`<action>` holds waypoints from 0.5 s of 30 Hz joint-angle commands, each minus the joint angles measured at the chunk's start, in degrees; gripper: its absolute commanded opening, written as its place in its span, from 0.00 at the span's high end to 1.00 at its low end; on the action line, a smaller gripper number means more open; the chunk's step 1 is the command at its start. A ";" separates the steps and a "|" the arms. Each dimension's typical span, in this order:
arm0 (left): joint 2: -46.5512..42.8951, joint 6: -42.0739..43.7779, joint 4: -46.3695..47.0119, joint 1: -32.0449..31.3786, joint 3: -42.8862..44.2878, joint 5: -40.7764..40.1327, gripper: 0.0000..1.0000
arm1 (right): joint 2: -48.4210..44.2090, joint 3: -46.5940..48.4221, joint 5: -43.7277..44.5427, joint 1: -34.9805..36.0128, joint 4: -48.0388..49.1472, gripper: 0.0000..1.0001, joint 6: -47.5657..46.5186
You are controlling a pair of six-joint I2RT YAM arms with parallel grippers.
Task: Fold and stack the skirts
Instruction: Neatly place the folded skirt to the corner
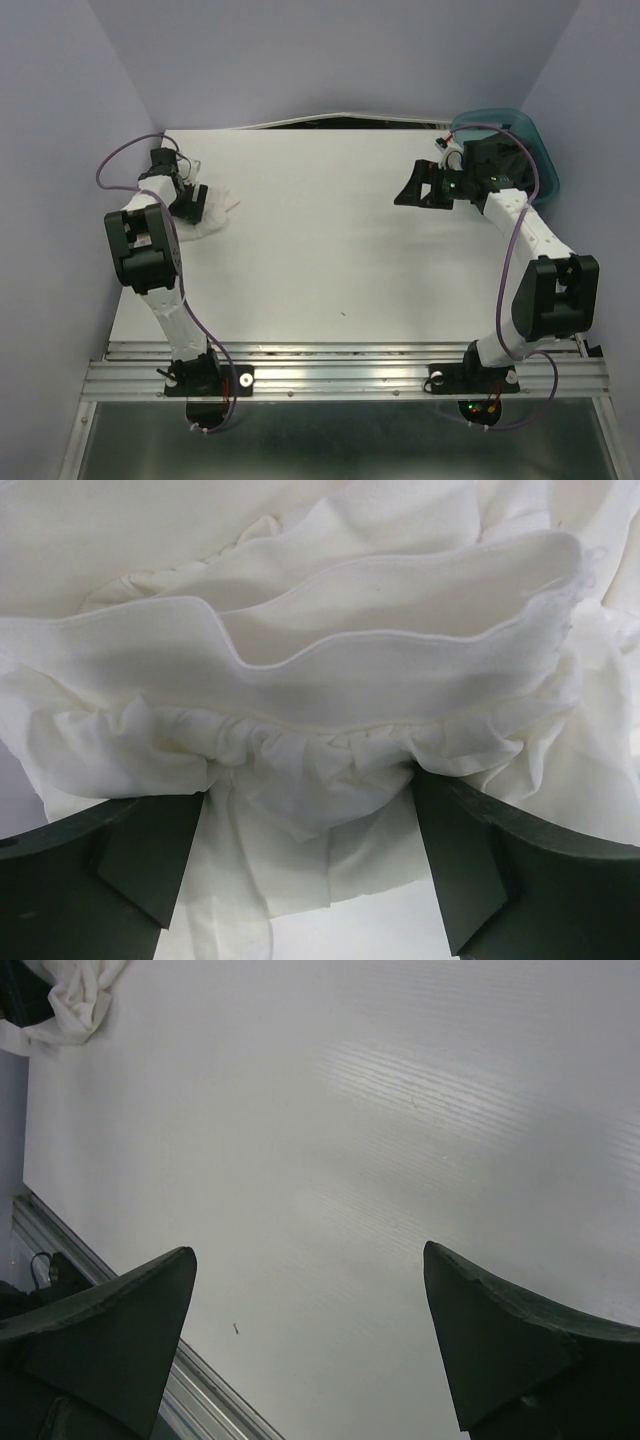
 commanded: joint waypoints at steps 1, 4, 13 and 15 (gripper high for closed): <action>-1.80 13.43 -4.05 -0.39 -0.49 4.74 0.05 | -1.45 2.70 -0.27 -0.45 0.10 0.00 -0.61; -1.98 15.29 -4.13 -0.39 -1.20 4.92 0.06 | -1.45 3.05 -0.27 -0.45 -0.16 0.00 -0.70; -9.61 17.14 -4.66 -0.12 -0.41 7.72 0.02 | -1.36 5.69 0.17 -0.45 -1.74 0.00 -1.40; -13.47 16.09 -5.10 -0.39 2.13 9.40 0.01 | -1.36 7.79 0.69 -1.06 -1.92 0.00 -1.14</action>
